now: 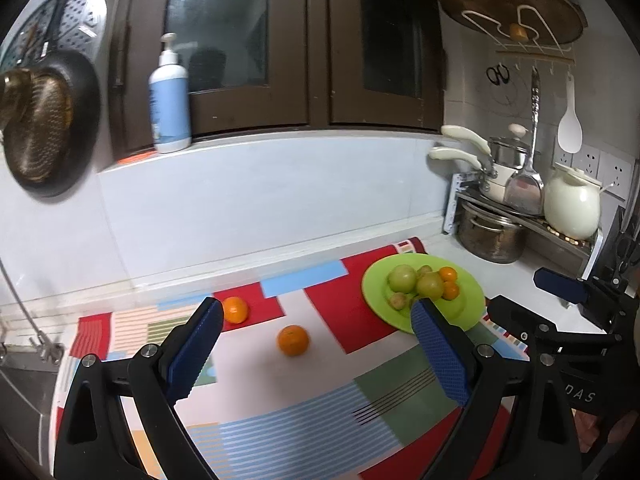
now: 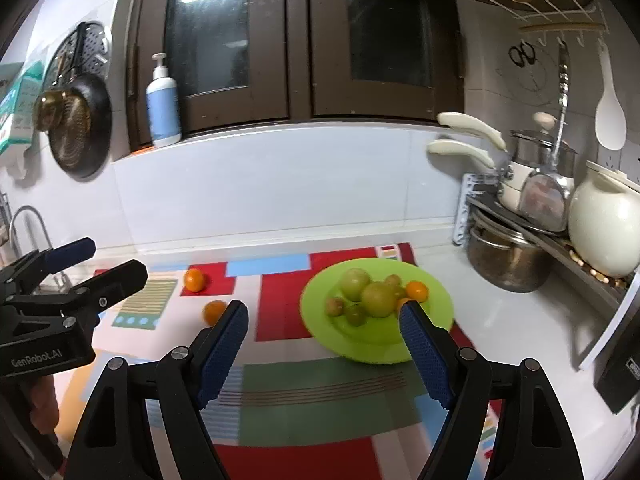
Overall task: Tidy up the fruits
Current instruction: 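Move both tools back toward the last two oranges on the mat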
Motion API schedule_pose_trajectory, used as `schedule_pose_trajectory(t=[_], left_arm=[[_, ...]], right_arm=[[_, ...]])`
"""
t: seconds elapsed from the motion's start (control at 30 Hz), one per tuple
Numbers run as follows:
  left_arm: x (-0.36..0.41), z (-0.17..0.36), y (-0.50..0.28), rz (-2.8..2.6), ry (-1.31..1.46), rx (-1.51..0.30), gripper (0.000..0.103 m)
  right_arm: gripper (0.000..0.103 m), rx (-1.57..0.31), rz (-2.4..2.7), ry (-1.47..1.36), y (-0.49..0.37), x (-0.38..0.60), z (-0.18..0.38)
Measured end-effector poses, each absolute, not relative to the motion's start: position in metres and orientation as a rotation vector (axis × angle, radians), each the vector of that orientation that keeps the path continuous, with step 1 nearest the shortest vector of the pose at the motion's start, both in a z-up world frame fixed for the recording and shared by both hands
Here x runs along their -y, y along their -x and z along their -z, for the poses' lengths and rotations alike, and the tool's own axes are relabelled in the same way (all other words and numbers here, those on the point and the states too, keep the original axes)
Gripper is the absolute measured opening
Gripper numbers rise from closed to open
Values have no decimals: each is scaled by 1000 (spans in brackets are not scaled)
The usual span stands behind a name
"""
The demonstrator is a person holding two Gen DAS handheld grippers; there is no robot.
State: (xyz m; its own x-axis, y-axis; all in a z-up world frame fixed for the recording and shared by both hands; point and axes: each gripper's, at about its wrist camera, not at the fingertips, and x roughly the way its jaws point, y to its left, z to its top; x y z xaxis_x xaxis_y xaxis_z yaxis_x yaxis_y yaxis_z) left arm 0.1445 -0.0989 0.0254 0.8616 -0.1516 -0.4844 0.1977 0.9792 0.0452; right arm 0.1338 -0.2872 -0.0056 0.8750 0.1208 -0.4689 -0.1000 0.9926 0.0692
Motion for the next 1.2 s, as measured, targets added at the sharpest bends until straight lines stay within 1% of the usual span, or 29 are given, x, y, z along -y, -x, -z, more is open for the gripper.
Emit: schedule_pose_trajectory(t=[0.4, 0.63, 0.9, 1.2], left_arm=[[35, -30, -128, 176, -122, -478, 96], [6, -33, -131, 200, -155, -466, 96], [-13, -27, -153, 238, -207, -484, 96], [-27, -3, -199, 275, -218, -553, 96]], right_arm=[[79, -481, -145, -45, -121, 227, 5], [79, -474, -141, -43, -118, 190, 6], [79, -505, -125, -44, -129, 160, 16], [79, -552, -102, -46, -162, 141, 32]])
